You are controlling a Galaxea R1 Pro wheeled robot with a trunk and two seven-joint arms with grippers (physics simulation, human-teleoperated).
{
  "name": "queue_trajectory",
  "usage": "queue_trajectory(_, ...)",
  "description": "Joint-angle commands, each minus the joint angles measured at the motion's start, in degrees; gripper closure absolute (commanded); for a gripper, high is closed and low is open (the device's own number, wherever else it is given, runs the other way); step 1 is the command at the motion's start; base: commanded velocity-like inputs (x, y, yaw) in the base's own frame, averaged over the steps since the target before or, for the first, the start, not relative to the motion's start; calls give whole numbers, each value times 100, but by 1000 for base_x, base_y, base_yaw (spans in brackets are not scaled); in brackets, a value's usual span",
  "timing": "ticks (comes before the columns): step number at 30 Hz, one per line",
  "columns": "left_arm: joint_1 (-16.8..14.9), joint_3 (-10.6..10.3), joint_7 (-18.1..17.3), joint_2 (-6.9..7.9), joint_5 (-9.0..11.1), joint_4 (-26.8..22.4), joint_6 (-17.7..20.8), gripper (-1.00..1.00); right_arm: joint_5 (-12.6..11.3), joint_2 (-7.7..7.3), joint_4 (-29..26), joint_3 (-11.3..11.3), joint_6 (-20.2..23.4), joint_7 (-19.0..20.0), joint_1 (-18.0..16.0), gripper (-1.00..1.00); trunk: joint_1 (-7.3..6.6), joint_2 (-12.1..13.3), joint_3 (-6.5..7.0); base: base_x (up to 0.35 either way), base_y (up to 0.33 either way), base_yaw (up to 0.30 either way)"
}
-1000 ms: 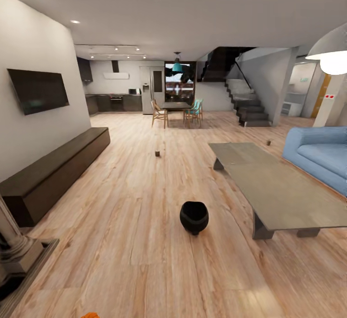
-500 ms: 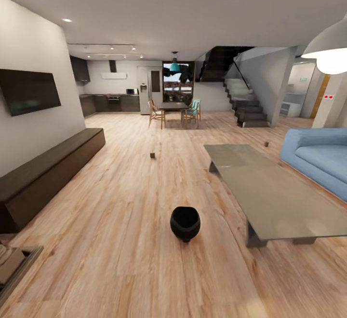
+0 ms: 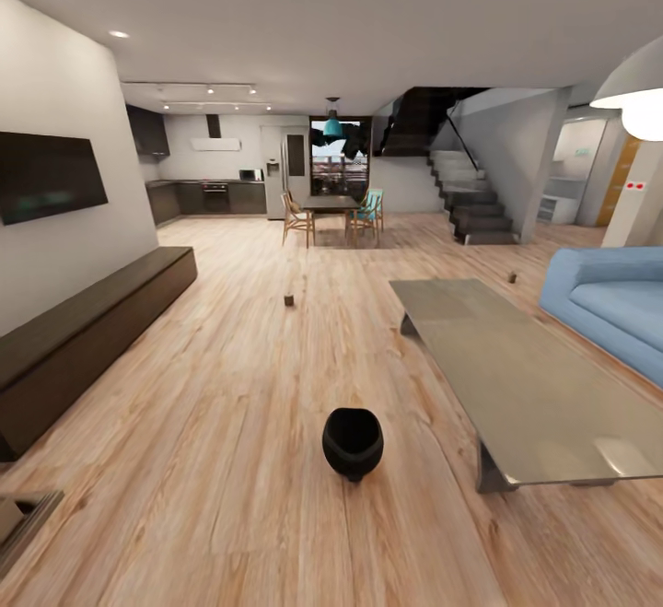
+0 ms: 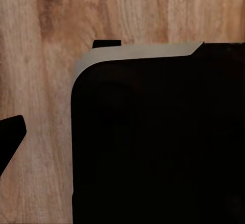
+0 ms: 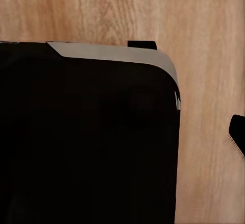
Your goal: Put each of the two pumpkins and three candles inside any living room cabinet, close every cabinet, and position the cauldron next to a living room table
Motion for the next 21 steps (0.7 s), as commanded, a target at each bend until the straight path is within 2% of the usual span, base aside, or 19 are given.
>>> queue_trajectory(1,-2,2,0,1,2,1,-19,-100,7,1,5,2,-19,-5,-3,-100,2,-2,-5,227,-43,0)
queue_trajectory(9,-2,2,0,1,2,1,-23,-100,8,1,5,3,-24,-5,-3,-100,2,-2,-5,240,-87,0)
queue_trajectory(21,-2,2,0,0,2,1,-24,-100,8,4,-2,3,-55,-5,-3,-100,2,-2,-5,261,16,10)
